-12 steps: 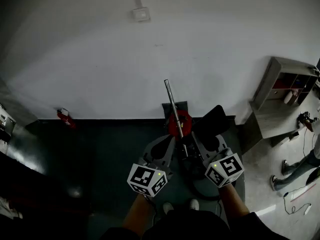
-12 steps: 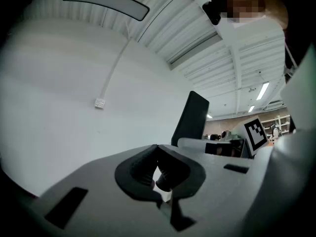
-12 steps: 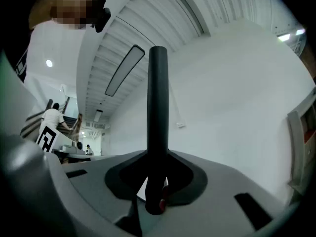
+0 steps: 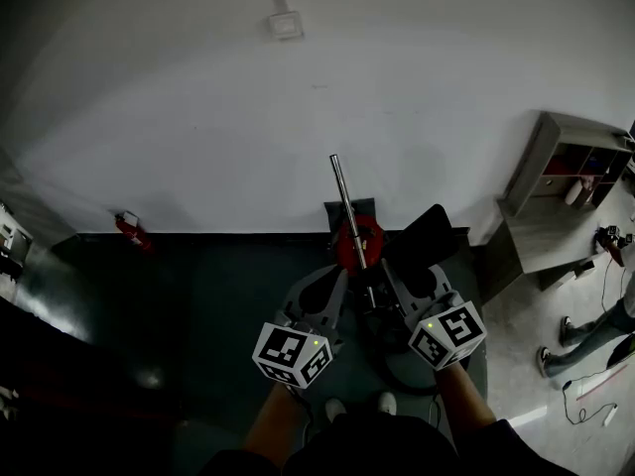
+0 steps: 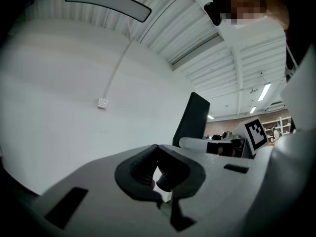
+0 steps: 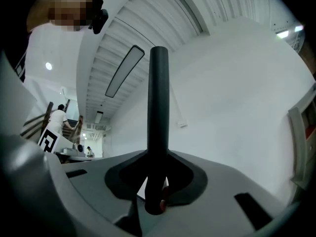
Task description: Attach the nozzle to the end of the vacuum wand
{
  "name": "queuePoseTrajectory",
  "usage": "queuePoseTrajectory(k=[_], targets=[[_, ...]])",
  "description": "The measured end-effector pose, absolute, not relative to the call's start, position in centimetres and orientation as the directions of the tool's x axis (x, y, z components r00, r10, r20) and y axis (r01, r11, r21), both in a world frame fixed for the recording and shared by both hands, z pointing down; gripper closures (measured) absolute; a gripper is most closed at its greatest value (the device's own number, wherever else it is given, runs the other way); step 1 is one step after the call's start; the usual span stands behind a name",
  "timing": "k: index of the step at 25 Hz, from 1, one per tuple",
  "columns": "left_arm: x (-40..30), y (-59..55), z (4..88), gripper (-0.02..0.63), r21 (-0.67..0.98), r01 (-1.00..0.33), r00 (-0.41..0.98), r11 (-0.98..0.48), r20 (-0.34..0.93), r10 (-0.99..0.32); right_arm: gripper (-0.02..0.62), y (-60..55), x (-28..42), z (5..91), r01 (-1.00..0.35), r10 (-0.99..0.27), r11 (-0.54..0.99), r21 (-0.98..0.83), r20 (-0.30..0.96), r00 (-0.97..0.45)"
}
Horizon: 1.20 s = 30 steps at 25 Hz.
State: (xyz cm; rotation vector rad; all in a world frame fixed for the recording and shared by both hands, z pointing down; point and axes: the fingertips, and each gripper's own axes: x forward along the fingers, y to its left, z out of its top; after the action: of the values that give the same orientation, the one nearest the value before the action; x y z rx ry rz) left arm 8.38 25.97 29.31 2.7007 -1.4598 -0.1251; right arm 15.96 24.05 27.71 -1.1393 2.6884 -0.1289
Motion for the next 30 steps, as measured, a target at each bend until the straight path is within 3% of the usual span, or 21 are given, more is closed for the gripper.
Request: queuePoseTrajectory(k=[16,30], targets=[[-0.2,26.6,31.6,0.603,0.139,-0.825,0.554,-0.548,0.011,-0.832,0.502,24.2,10.7,28.9,-0.757,-0.781,0.624,-0.195,-0.136,-0.609],[-1.8,22.0,34.1,0.603,0.165,-0.804,0.584,-0.571,0.04,-0.811,0.502,20.1,10.3,30.9,-0.789,-0.816,0.577,-0.212,-0.114,-0.567]])
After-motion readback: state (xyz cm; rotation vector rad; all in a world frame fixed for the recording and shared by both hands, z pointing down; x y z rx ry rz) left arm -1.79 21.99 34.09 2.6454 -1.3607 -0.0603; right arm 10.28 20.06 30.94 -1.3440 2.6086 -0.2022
